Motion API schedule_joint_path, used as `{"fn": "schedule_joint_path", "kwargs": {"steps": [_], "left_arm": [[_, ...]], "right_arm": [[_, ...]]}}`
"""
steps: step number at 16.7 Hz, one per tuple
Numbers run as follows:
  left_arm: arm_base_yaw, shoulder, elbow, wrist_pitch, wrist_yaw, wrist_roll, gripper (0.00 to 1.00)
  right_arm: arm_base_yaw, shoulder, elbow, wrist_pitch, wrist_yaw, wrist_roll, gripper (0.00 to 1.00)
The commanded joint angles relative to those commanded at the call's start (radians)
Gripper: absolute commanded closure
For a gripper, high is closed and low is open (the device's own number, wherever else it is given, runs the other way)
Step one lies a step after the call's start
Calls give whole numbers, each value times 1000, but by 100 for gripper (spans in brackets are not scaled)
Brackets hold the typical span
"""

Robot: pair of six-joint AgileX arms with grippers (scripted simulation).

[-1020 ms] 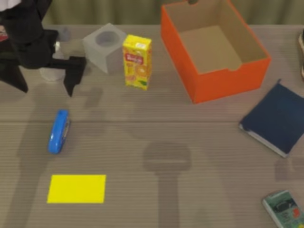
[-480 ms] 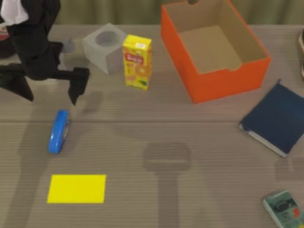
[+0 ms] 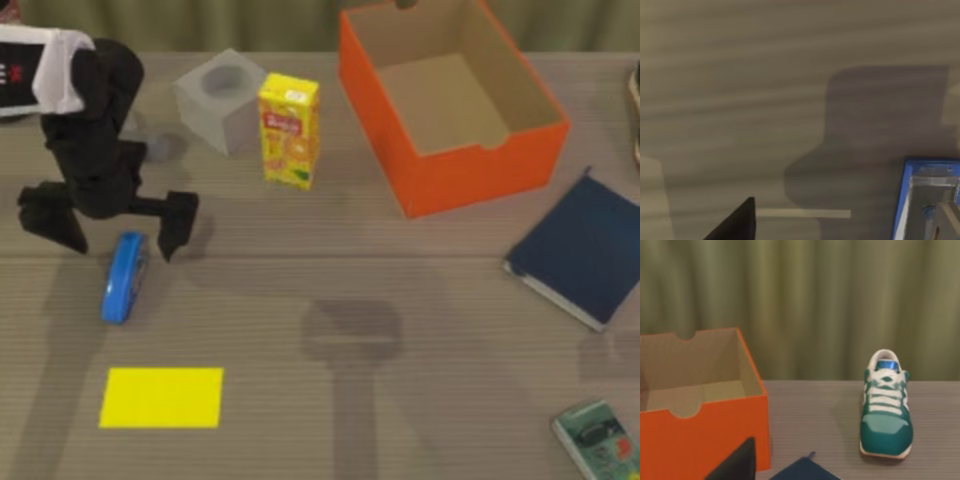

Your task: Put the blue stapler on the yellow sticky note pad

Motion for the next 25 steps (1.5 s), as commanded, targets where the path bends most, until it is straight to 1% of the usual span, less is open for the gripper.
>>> {"fn": "schedule_joint_path", "kwargs": {"steps": [2,15,16,25], "left_arm": [[0,0,0,0,0,0,0],[0,0,0,0,0,0,98],[0,0,0,0,0,0,100],[1,-2,3,-4,0,1,100]], "right_arm": [[0,0,0,0,0,0,0],[0,0,0,0,0,0,0],[0,0,0,0,0,0,0],[0,0,0,0,0,0,0]]}}
